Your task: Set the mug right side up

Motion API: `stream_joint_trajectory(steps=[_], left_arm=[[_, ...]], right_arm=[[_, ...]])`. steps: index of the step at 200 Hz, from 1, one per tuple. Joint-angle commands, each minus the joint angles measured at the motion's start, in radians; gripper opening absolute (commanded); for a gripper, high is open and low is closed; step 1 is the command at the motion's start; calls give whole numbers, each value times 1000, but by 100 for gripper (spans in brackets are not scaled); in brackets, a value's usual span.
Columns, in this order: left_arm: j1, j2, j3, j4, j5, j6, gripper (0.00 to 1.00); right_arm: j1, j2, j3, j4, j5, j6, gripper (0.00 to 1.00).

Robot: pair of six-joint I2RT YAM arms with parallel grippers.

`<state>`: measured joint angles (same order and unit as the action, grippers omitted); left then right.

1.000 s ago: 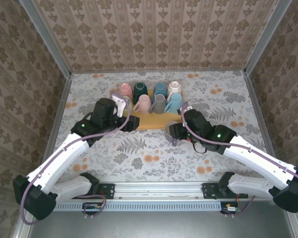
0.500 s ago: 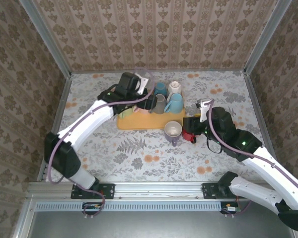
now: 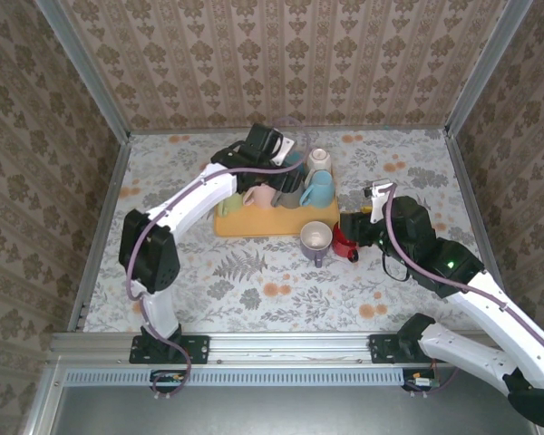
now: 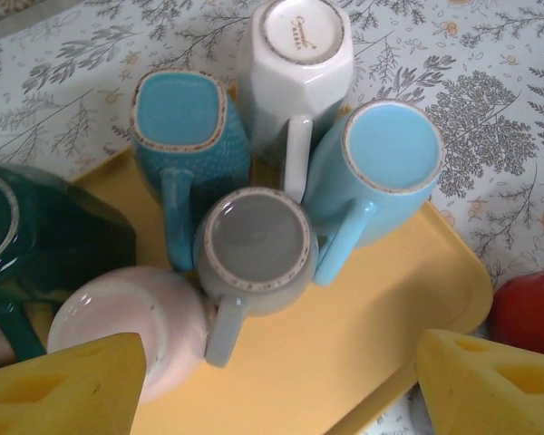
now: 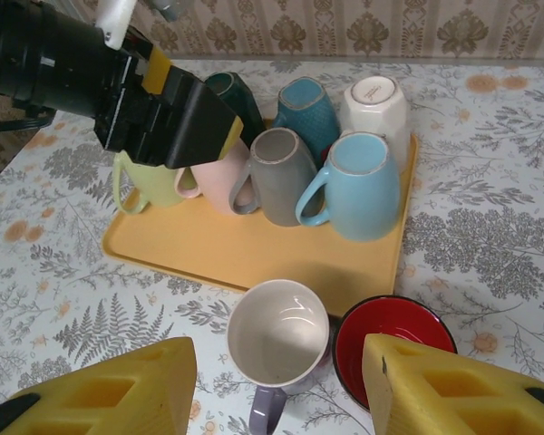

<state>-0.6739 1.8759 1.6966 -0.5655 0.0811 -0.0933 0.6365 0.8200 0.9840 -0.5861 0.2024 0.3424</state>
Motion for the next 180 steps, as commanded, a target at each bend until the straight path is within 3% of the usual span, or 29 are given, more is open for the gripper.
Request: stream_joint_trajectory(steps=[1,55,180], left_arm=[[-16,44,64,-27,43,62,78],[-64,182,193,-39,71,122,75],[-92,329,275,-2,142,24,75]], right_arm=[[-12,7,8,-8,11,-19,52],[-31,-47,-9,-28,26,-15,52],[-54,-134,-58,-79,47,-6,53]])
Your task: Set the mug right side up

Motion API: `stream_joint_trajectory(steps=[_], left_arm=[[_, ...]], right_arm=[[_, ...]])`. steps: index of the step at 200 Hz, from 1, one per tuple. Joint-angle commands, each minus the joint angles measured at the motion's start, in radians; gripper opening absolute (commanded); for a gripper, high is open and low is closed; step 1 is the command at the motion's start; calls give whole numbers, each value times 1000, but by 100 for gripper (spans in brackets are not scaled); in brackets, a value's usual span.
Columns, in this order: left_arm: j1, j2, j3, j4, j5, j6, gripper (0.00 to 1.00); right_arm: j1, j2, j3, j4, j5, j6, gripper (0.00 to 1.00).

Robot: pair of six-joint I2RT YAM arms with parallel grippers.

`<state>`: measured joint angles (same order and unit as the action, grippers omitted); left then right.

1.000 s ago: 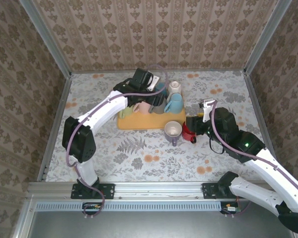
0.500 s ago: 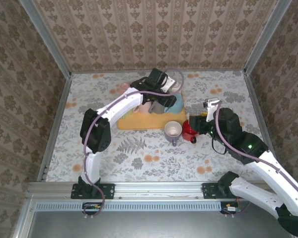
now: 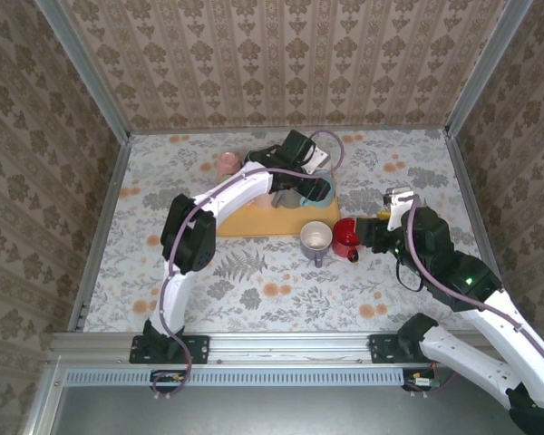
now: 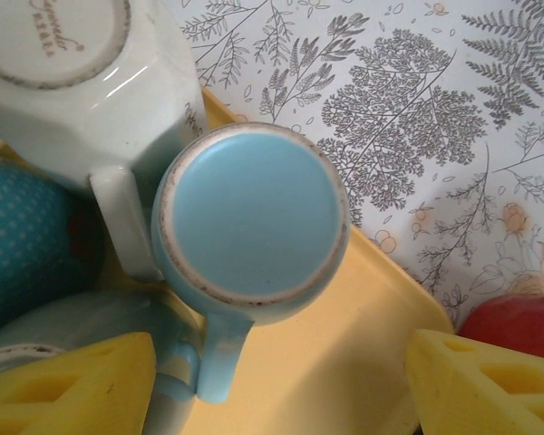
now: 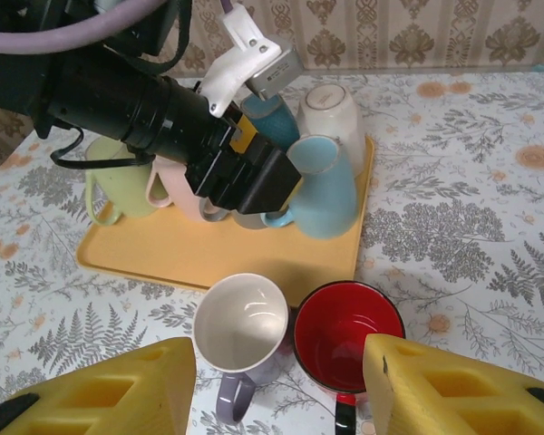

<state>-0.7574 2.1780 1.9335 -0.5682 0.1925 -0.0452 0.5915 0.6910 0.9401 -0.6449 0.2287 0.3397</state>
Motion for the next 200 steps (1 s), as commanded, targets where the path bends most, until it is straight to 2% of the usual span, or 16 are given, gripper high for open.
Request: stream_joint_trajectory(steps=[1,38,95,151,200], left_arm=[[-9,27,39,1,30,-24,75],[-20,45,63,-21,9,-15,74],[-58,53,84,-76,-148,-31,76],[-58,81,76,-73,-106,-84,76],[-58,53,4,-3,19,-115,76]], right_arm=[[-9,-5,-14,-20,20,-4,53],[-15,-5,-27,-17,17,-4,53],[-24,-4,-45,-6,11,3,53],[-27,8,-41,-4,-2,13,53],[-27,15,-40,-7,-9,16,53]])
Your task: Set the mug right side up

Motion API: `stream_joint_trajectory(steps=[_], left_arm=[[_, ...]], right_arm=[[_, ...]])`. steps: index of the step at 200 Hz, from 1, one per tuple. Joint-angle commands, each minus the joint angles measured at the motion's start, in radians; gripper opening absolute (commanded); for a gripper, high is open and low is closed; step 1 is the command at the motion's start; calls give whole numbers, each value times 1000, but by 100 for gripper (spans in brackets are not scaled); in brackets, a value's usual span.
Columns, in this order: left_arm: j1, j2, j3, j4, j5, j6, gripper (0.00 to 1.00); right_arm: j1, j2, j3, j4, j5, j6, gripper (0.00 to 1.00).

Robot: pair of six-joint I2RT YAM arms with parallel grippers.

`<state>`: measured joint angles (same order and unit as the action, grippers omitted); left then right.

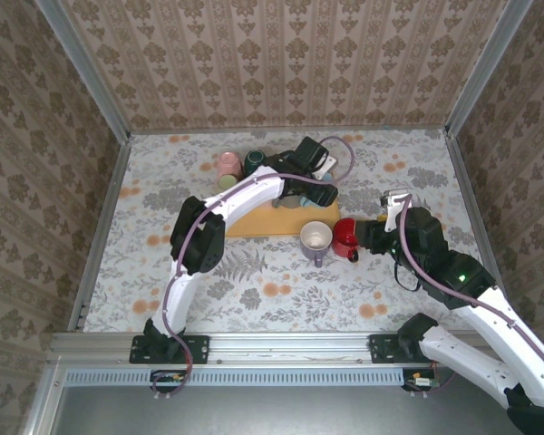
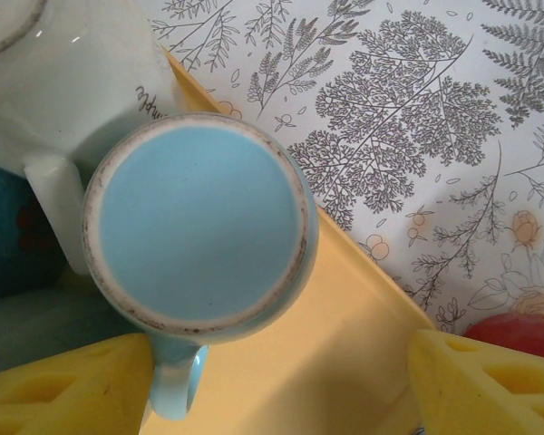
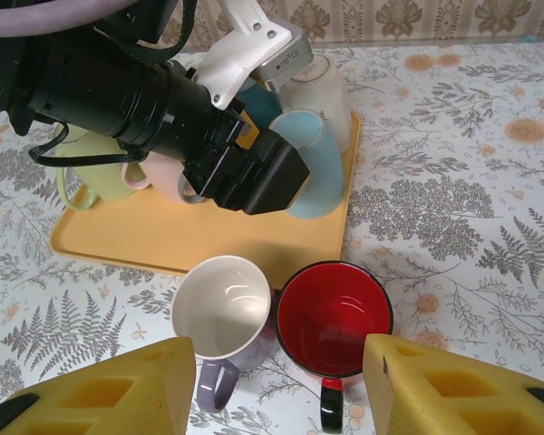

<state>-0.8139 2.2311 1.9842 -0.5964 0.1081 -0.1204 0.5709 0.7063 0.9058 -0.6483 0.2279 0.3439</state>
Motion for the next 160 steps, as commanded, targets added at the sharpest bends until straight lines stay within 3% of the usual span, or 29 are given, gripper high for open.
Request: stream_joint_trajectory(steps=[1,50,123,160], left_arm=[[-2,0,-49,27,106,-40,76],[-2,-53,-125,83,133,-58,72],[-1,2,-56,-30,-63,-70,62],[-1,0,-66,-8,-69,-83,60]], right_arm=[[-6,0,-5,-4,-9,12,53],[-8,4,-13,0,-12,22,53],[-8,-17,-42,0,-7,47,53],[-8,-35,-60,1,0,56,53]])
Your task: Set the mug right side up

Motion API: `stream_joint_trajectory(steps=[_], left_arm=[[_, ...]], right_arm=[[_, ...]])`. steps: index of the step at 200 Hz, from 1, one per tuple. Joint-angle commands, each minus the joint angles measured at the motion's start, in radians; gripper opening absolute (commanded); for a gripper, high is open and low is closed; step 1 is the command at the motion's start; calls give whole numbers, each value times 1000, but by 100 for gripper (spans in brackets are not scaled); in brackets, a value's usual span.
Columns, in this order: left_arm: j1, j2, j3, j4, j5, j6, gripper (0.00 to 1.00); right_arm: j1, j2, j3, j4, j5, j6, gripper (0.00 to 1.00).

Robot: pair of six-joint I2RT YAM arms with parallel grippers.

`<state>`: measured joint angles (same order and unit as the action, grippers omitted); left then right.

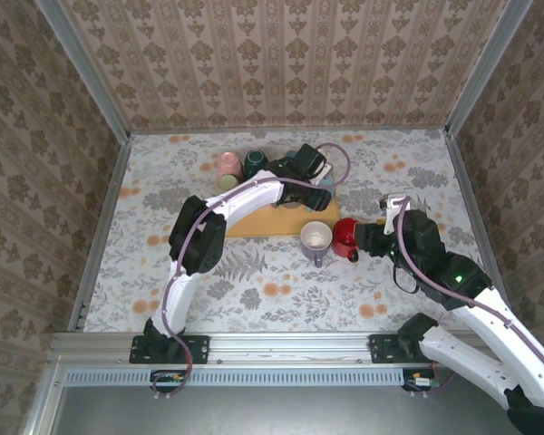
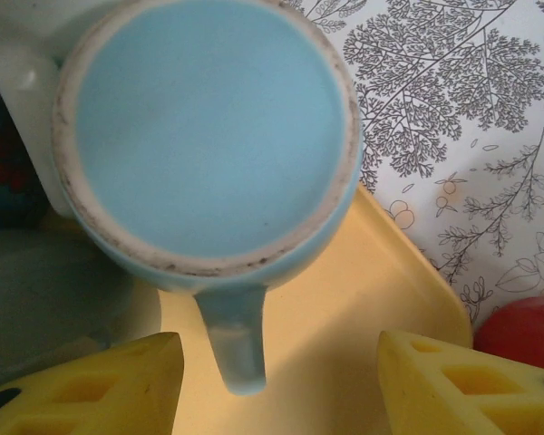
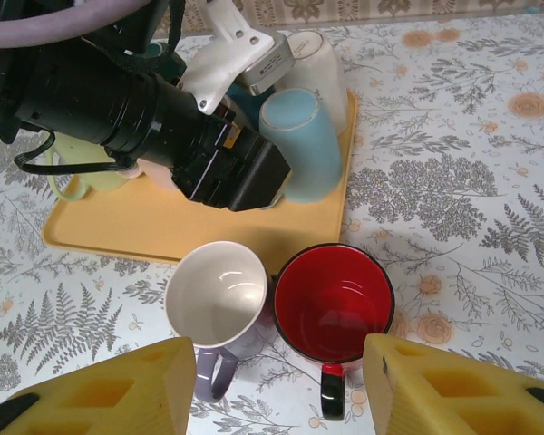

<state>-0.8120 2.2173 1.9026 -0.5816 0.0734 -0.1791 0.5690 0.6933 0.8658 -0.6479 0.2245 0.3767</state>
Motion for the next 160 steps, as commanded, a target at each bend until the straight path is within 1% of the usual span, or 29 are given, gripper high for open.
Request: stream_joint_trajectory(steps=[1,31,58,72,86,114,130,160], left_arm=[[-3,14,17,-22,-35,-25,60],[-3,56,82,-57,-46,-17,58],[1,108,162,-105,-66,-12,53],[4,122,182,-115,-75,-17,49],[7,130,194,-121,-82,-20,40],[9,130,199,-124,-102,-20,28],[11,132,201,-127,-113,-15,22],[12,149,215,-142,-118,-14,16]], right_arm=[[-6,-22,-20,0,4,23,52],[-6,-26,-32,1,6,30,52],[-6,-30,-37,4,8,40,52],[-6,-32,-42,7,7,44,52],[-7,-35,-46,5,8,48,52],[-8,-40,-54,6,7,52,52],[-7,-40,-56,11,6,55,52],[-8,-38,-57,16,5,57,52]])
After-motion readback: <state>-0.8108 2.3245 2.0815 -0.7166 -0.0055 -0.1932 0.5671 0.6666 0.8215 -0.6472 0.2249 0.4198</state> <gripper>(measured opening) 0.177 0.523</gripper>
